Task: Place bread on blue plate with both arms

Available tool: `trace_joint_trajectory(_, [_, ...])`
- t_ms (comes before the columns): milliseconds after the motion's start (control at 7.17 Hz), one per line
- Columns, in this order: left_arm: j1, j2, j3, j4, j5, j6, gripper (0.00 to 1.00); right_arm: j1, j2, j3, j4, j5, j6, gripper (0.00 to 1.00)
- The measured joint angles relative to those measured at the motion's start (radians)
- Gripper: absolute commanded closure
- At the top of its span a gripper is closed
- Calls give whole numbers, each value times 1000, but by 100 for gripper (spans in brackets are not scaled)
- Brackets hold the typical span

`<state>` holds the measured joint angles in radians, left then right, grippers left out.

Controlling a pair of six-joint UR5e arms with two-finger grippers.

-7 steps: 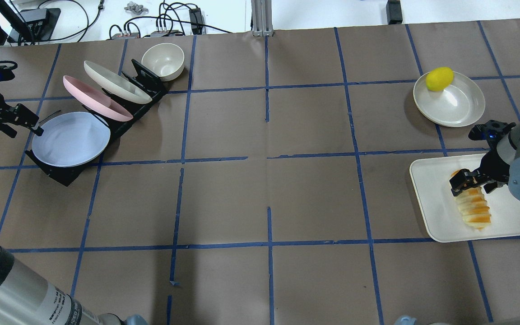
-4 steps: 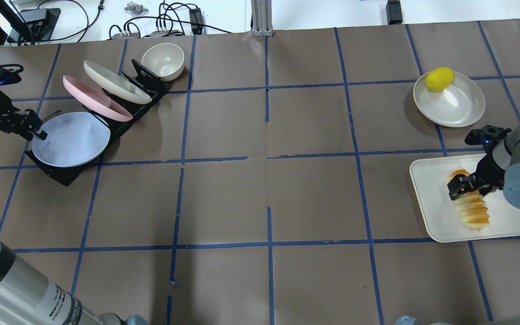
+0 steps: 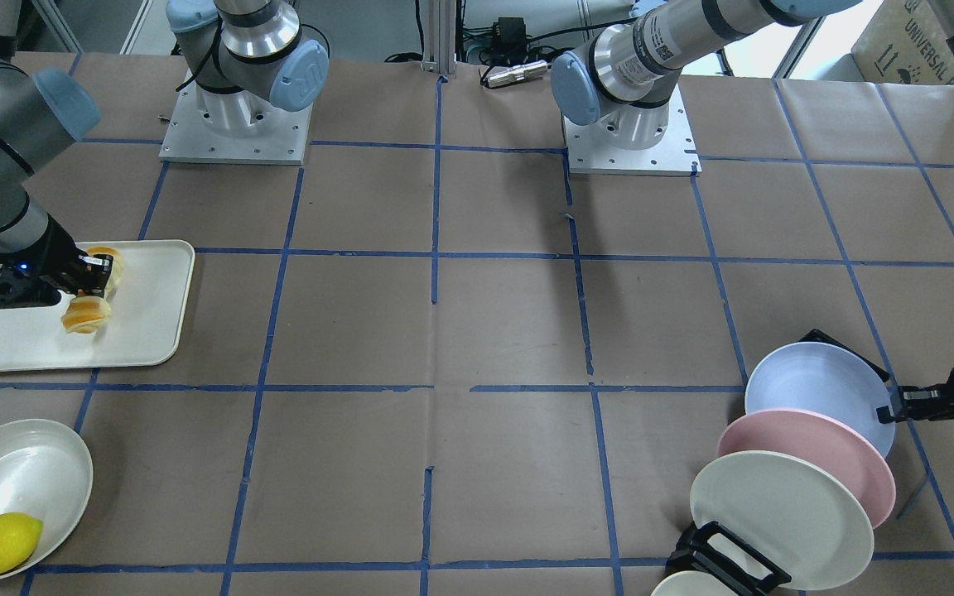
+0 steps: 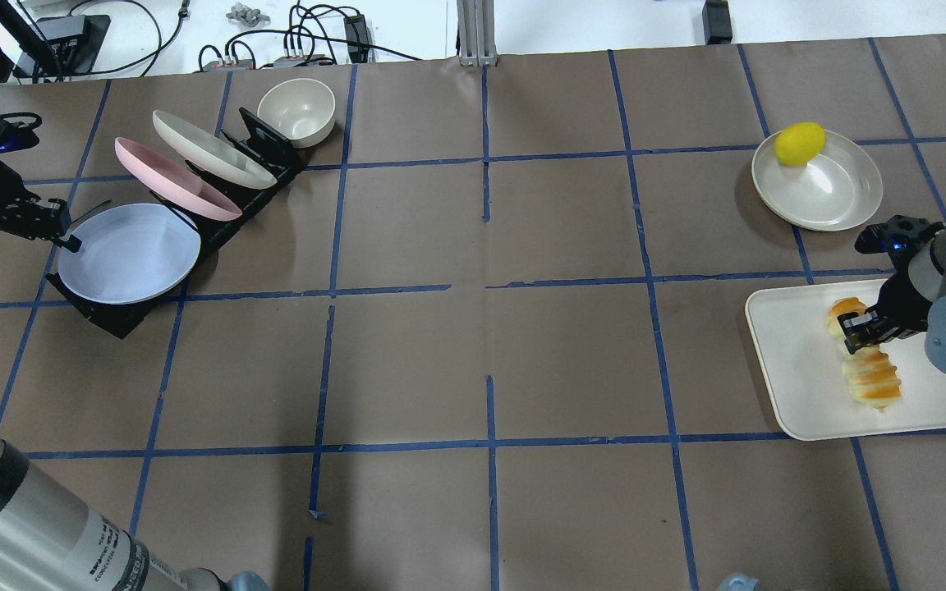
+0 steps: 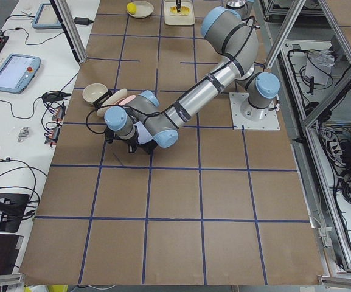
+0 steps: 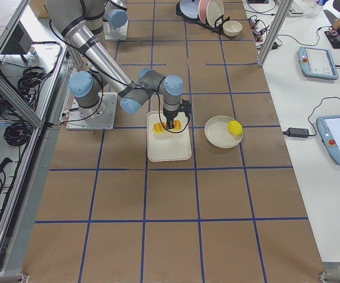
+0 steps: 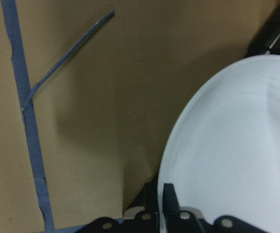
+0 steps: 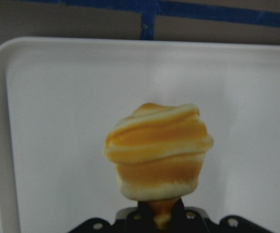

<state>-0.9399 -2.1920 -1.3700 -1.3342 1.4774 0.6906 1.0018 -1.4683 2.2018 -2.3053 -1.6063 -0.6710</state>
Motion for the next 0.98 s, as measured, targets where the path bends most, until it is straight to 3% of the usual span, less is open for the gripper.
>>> trace_joint_trajectory(279, [1,31,30,-51,8,1,90,34,-158,-61,142,7,10,95])
trace_joint_trajectory(558, [0,133,19,-176,34,3,90,84,-239,-270,451,8,63,95])
trace_joint_trajectory(837, [-5,301,-90,-266,45,-9,90,180,-245,-504,721,7,186,93])
trace_joint_trajectory(977, [-18,381,-168,-278,44,-43,90,260,-240,-569,778,-6,270,93])
